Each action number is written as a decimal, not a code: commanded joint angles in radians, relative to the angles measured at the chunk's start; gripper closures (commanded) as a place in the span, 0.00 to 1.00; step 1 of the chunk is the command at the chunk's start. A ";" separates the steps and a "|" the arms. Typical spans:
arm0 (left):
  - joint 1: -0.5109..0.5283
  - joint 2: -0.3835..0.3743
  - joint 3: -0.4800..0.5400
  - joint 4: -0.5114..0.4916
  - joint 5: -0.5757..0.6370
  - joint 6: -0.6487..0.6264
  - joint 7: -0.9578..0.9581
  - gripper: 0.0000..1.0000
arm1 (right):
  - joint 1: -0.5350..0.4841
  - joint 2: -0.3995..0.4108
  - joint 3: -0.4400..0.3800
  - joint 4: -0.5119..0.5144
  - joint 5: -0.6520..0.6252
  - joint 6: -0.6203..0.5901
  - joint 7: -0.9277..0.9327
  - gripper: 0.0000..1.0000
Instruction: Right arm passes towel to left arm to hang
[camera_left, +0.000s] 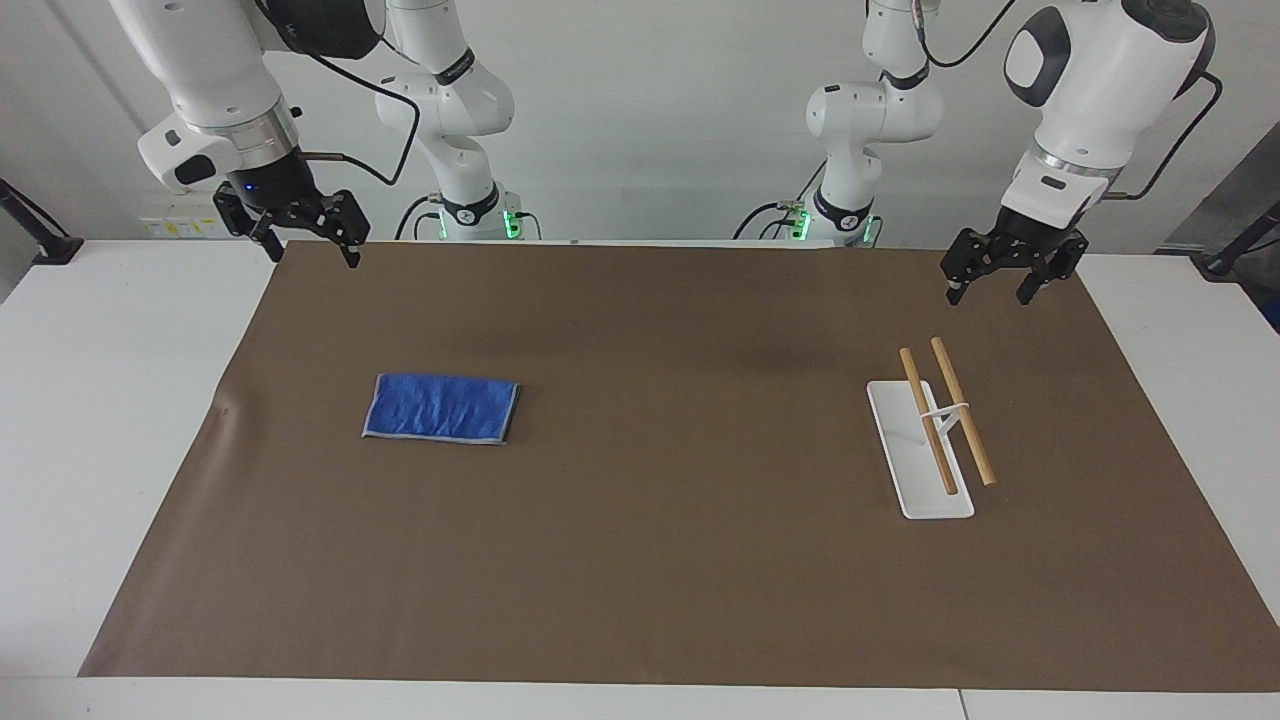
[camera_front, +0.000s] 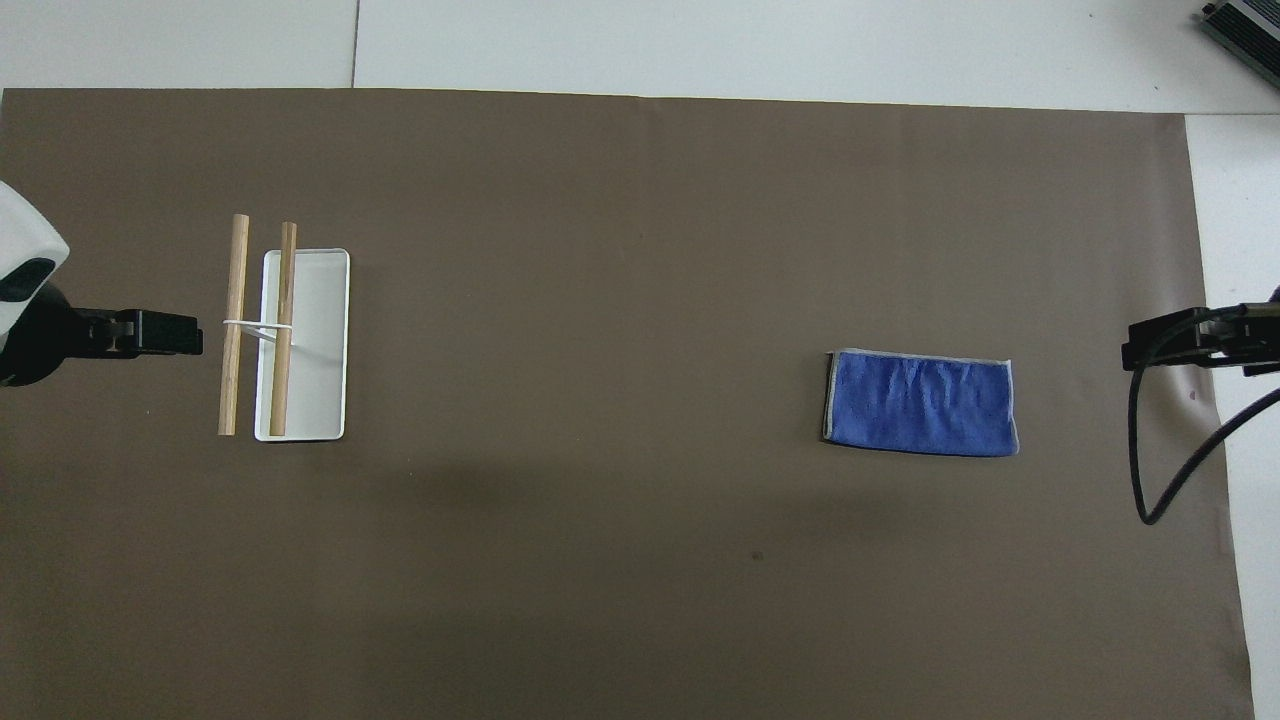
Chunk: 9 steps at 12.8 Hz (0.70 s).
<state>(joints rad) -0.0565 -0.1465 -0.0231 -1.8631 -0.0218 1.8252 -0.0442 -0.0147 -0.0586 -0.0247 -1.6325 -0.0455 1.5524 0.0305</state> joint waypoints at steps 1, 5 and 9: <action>0.007 -0.002 -0.003 0.002 -0.010 -0.017 -0.002 0.00 | -0.001 -0.012 0.003 -0.012 0.001 -0.006 -0.001 0.00; 0.007 -0.002 -0.003 0.002 -0.010 -0.017 -0.002 0.00 | -0.001 -0.014 0.003 -0.013 0.001 -0.028 0.002 0.00; 0.007 -0.002 -0.003 0.002 -0.010 -0.017 -0.002 0.00 | -0.002 -0.014 0.003 -0.016 0.001 -0.015 0.003 0.00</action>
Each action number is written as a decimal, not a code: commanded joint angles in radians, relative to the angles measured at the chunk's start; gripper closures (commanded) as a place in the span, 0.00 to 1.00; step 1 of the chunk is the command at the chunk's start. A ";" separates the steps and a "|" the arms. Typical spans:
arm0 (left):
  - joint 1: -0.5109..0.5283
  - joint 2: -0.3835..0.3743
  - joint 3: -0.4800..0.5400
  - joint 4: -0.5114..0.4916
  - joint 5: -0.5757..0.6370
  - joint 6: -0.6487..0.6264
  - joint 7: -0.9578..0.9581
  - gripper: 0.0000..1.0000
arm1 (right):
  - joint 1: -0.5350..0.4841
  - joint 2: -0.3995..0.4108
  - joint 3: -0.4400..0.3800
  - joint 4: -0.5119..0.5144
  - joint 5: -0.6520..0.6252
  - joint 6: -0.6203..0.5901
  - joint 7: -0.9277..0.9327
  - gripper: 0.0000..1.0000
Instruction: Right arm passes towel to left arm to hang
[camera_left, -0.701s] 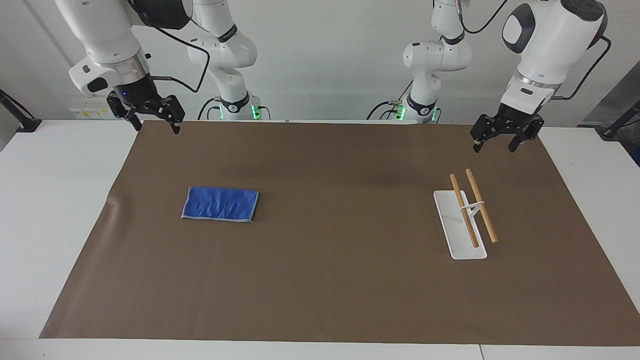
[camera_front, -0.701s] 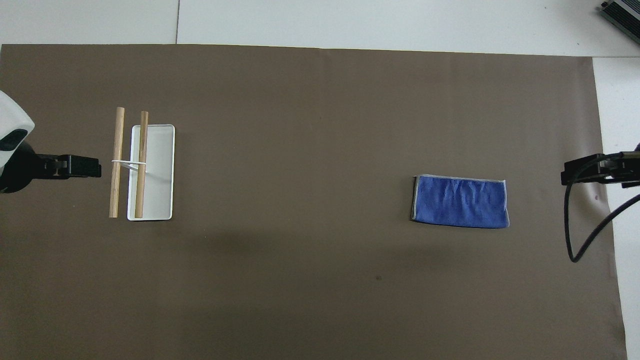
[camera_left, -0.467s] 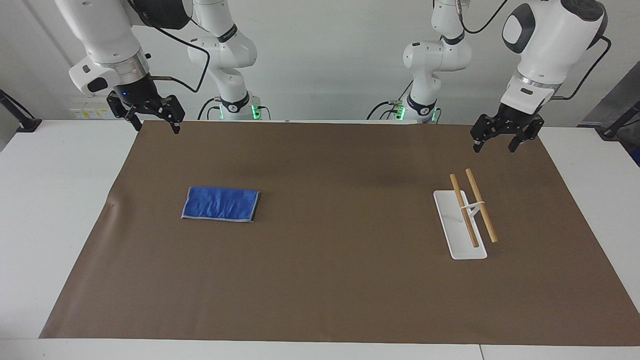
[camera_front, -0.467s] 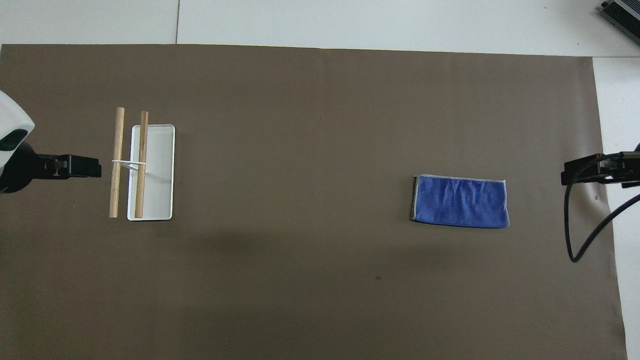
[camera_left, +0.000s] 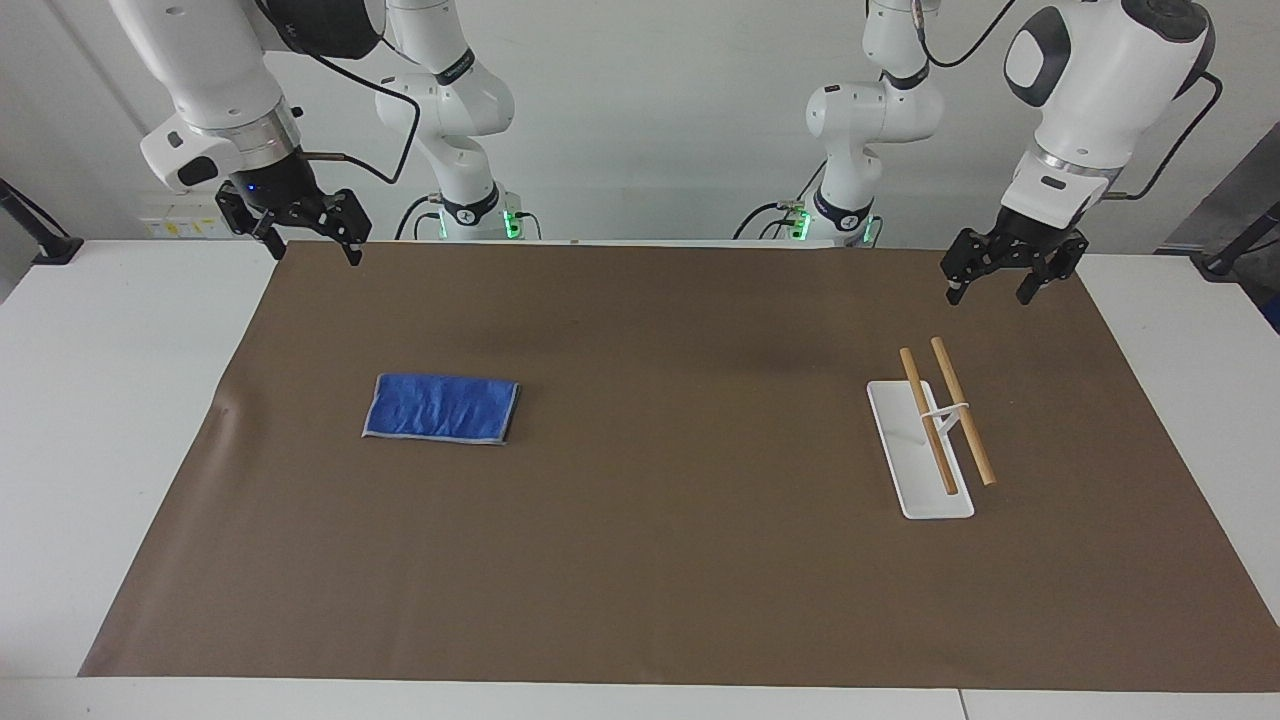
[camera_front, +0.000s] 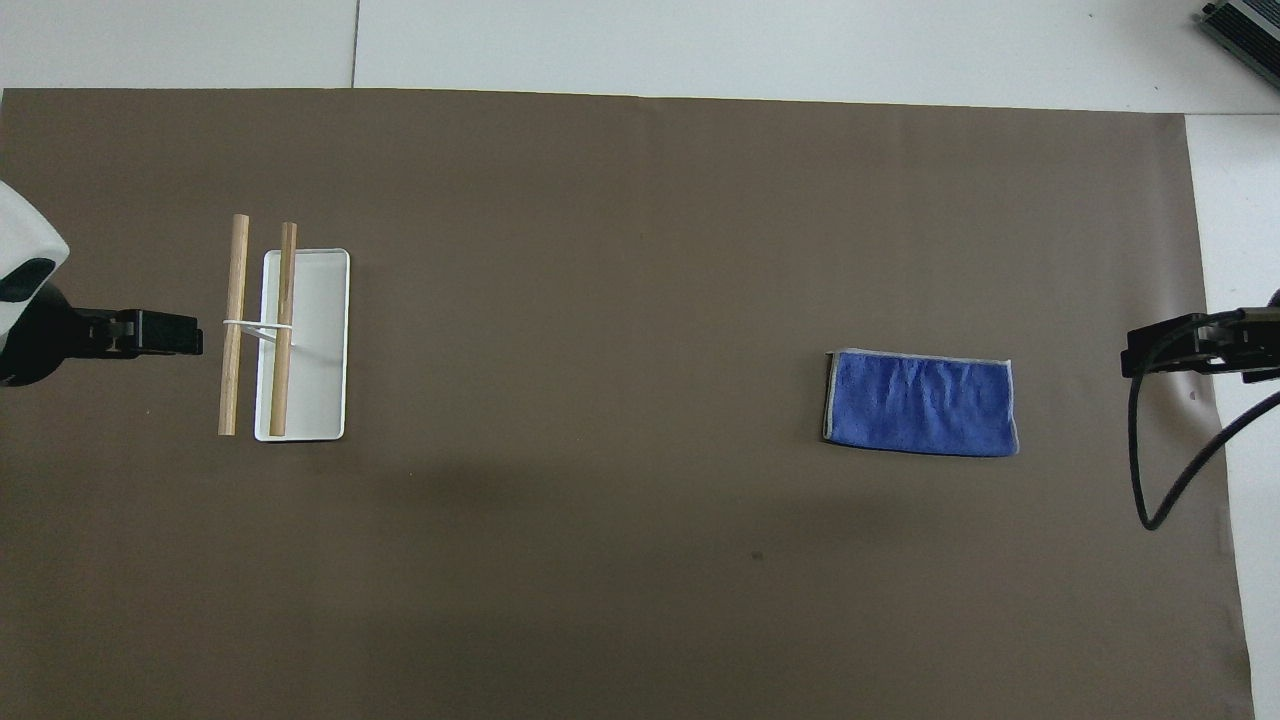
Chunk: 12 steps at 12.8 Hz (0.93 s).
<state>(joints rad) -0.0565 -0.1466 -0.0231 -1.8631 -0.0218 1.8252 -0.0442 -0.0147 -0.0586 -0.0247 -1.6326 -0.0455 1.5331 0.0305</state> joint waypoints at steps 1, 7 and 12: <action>0.007 -0.002 -0.003 0.002 -0.010 -0.017 -0.002 0.00 | -0.002 -0.014 0.003 -0.016 0.001 0.007 0.003 0.00; 0.007 -0.002 -0.003 0.002 -0.010 -0.017 -0.002 0.00 | -0.002 -0.015 0.002 -0.016 0.001 -0.001 -0.006 0.00; 0.007 -0.002 -0.003 0.002 -0.010 -0.017 -0.002 0.00 | -0.002 -0.021 0.002 -0.026 0.001 0.005 -0.006 0.00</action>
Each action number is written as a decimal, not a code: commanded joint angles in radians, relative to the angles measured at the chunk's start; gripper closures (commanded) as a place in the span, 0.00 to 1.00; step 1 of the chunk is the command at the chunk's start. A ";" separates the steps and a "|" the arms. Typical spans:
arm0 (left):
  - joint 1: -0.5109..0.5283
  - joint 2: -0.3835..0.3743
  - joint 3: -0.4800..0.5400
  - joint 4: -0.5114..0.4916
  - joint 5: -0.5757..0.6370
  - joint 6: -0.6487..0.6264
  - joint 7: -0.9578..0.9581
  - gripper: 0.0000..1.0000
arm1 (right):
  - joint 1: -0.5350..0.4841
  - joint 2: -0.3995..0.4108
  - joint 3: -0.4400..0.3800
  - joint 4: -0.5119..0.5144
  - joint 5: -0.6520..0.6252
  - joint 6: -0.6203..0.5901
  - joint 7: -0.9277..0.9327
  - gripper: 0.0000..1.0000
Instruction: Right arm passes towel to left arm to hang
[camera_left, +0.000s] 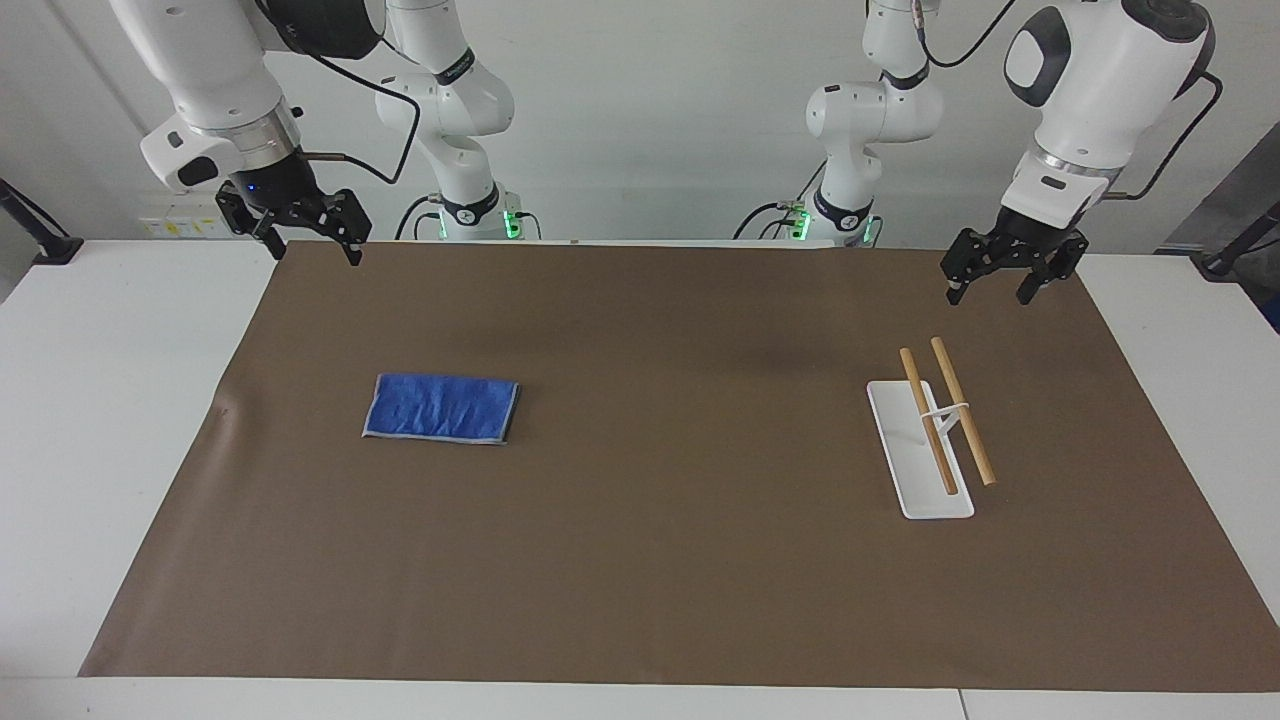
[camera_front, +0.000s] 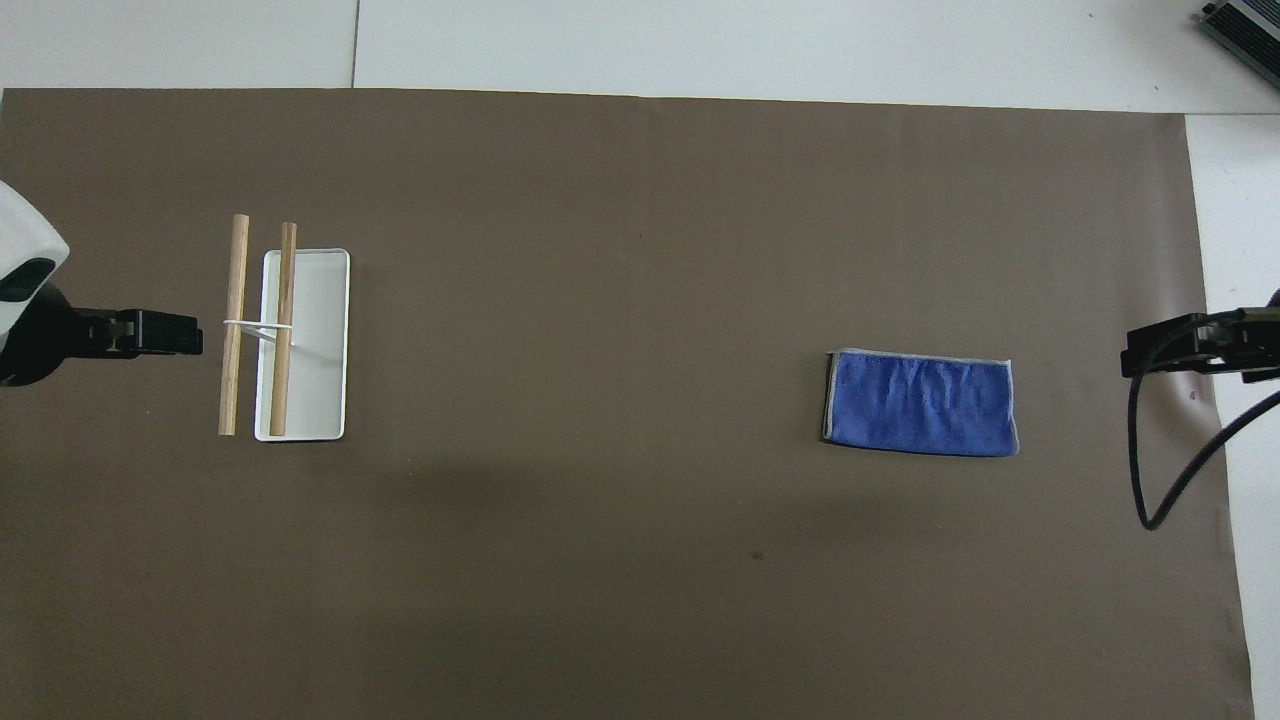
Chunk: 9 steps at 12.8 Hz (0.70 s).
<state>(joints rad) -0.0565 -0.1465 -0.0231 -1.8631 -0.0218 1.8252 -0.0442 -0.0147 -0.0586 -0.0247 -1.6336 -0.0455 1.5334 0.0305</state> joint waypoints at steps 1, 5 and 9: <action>0.007 -0.002 -0.003 0.002 -0.010 -0.017 -0.002 0.00 | -0.002 -0.021 0.002 -0.026 0.001 0.005 -0.006 0.00; 0.007 -0.002 -0.003 0.002 -0.010 -0.017 -0.002 0.00 | -0.002 -0.023 0.002 -0.034 0.001 0.007 -0.007 0.00; 0.009 -0.002 -0.003 0.002 -0.010 -0.017 -0.002 0.00 | -0.002 -0.023 0.002 -0.035 0.001 0.007 -0.009 0.00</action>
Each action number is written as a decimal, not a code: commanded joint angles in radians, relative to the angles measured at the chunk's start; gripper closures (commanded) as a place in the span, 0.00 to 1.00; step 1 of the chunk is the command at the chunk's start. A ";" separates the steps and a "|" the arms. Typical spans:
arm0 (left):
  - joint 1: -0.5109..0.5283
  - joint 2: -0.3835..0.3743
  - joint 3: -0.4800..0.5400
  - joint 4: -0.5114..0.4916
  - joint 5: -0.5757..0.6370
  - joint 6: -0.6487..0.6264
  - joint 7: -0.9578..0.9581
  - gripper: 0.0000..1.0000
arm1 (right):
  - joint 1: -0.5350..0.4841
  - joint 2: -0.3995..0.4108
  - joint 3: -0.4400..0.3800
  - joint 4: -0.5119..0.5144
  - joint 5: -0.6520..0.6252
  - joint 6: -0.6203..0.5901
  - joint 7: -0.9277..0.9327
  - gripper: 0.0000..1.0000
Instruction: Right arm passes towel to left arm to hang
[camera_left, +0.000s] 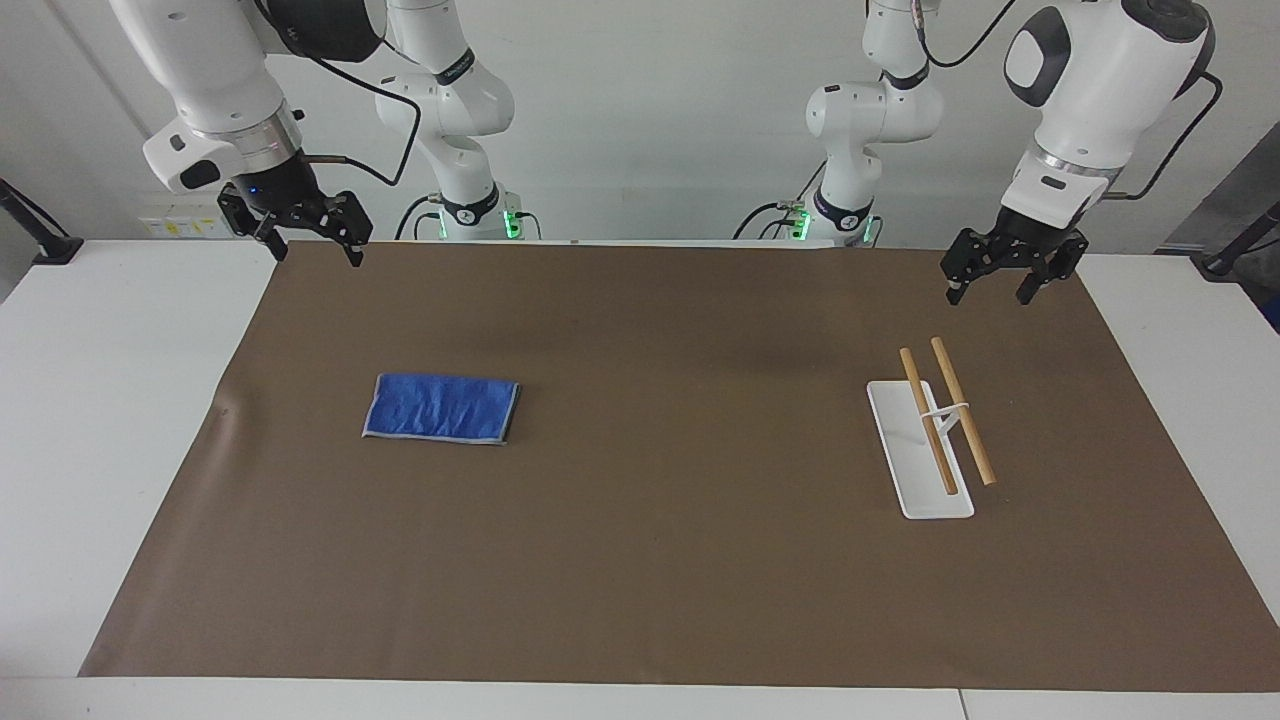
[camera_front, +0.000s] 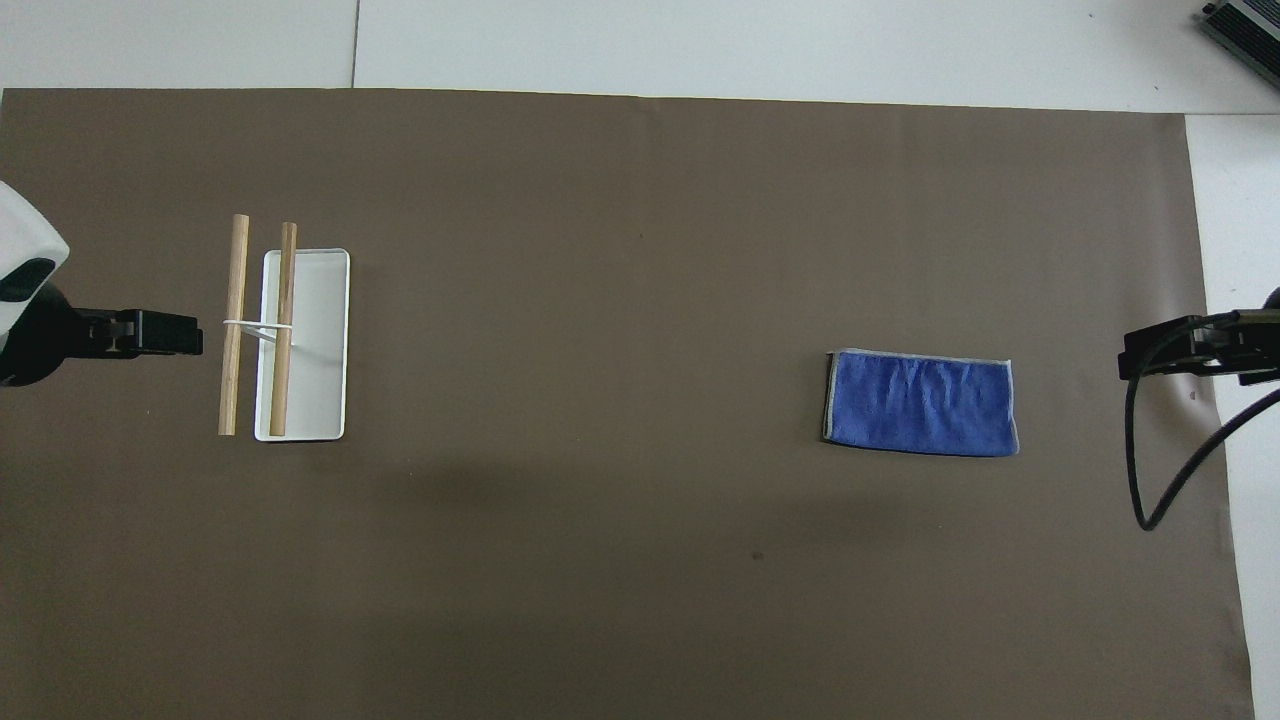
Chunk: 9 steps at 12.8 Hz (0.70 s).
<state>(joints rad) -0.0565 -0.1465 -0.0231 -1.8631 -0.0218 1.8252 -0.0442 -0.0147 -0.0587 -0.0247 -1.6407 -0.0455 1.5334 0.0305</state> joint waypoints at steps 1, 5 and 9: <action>0.007 -0.002 -0.003 0.002 -0.010 -0.017 -0.002 0.00 | -0.007 -0.027 0.002 -0.031 0.001 0.008 -0.009 0.00; 0.007 -0.002 -0.003 0.002 -0.010 -0.017 -0.002 0.00 | -0.013 -0.056 0.000 -0.102 0.001 0.054 -0.011 0.00; 0.007 -0.002 -0.003 0.002 -0.010 -0.017 -0.002 0.00 | -0.010 -0.110 0.000 -0.238 0.001 0.204 -0.011 0.00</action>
<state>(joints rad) -0.0565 -0.1465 -0.0231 -1.8631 -0.0218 1.8252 -0.0442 -0.0193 -0.1053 -0.0272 -1.7700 -0.0455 1.6500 0.0305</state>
